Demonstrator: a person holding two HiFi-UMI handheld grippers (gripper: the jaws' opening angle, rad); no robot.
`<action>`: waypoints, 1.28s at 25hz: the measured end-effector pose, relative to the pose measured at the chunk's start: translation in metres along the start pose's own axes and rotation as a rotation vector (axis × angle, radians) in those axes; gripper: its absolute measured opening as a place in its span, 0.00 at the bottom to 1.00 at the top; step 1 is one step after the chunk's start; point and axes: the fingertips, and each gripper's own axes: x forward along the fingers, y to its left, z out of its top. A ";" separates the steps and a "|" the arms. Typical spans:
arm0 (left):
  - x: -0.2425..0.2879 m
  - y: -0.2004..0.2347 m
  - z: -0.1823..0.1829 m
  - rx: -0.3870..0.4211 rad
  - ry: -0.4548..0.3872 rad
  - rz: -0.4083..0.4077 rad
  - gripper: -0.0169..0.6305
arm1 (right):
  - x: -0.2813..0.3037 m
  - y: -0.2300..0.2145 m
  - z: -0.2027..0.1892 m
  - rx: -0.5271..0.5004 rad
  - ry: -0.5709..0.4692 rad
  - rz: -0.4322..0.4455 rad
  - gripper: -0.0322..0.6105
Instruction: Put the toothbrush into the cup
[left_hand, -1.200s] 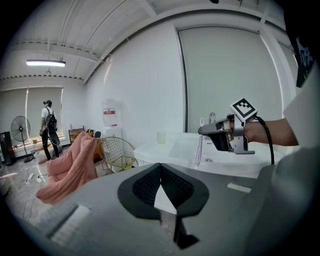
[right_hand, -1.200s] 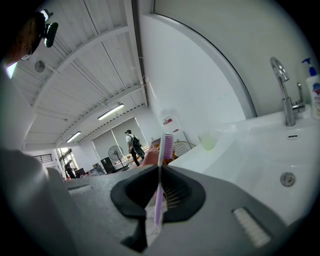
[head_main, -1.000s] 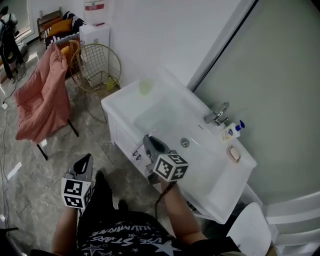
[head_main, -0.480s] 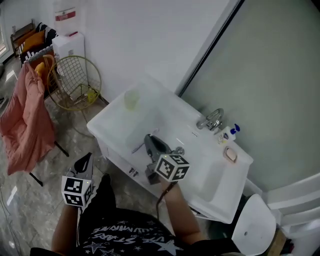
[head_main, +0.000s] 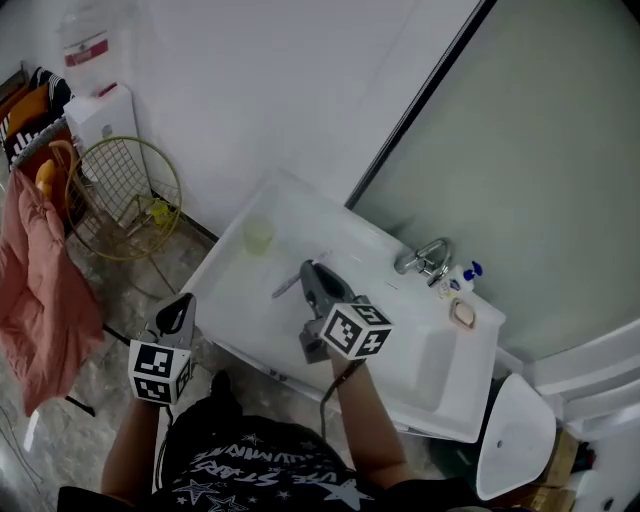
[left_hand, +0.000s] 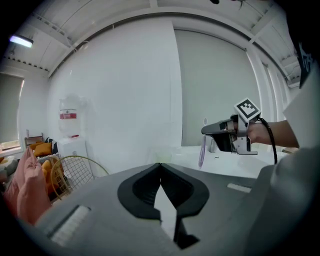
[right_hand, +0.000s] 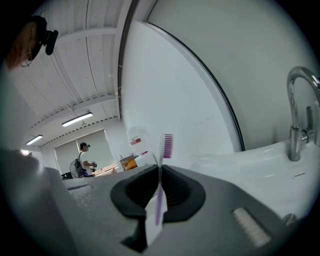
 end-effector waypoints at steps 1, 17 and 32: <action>0.007 0.006 0.003 0.004 -0.002 -0.011 0.04 | 0.007 -0.002 0.004 0.000 -0.006 -0.011 0.08; 0.108 0.075 0.016 -0.003 0.039 -0.159 0.04 | 0.120 -0.029 0.043 -0.005 -0.044 -0.107 0.08; 0.146 0.095 -0.005 -0.009 0.110 -0.184 0.04 | 0.175 -0.065 -0.007 0.045 0.081 -0.144 0.08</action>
